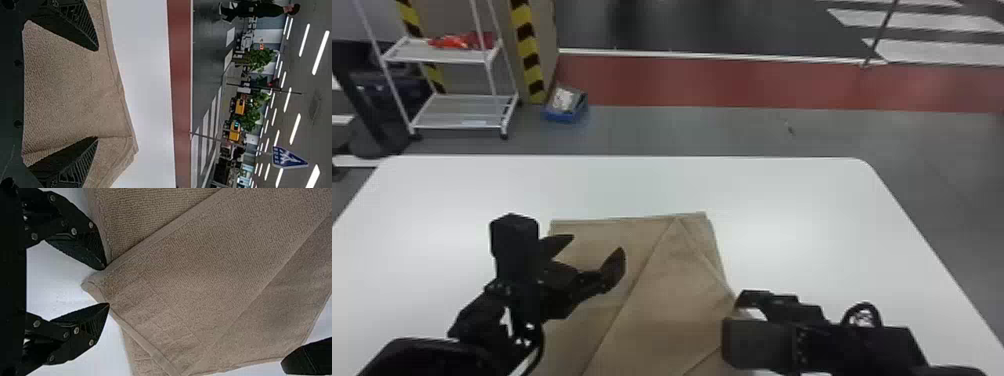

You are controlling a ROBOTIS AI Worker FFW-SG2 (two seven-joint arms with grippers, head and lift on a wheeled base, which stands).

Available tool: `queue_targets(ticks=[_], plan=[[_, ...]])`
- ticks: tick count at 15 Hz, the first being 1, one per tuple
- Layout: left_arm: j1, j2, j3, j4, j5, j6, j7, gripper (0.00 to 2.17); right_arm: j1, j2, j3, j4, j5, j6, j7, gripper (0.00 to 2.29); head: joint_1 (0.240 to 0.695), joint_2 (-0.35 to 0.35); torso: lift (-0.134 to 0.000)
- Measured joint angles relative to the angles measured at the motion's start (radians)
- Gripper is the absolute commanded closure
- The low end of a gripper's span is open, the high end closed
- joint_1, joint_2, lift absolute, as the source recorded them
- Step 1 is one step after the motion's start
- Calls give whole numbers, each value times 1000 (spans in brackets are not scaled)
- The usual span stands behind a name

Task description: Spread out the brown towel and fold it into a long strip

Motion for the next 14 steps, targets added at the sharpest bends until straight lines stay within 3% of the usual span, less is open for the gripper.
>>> queue_targets(ticks=[2, 6, 9, 11, 14], plan=[[2, 0, 1, 0, 0, -1, 0, 76, -9, 2, 0, 0, -5, 6, 23, 1274, 695, -68, -123], [2, 0, 2, 0, 1, -3, 0, 80, -12, 4, -26, -22, -24, 13, 51, 1511, 695, -73, -123], [-12, 0, 19, 7, 1, -3, -15, 87, -8, 17, -119, -83, -117, 23, 70, 1507, 695, -87, -123], [-47, 0, 54, 24, 2, 1, -70, 103, 4, 25, -205, -131, -179, 32, 74, 1507, 695, -108, -123], [-136, 8, 96, 86, 5, 73, -102, 151, 42, 35, -275, -168, -213, 33, 74, 1507, 695, -112, -123]])
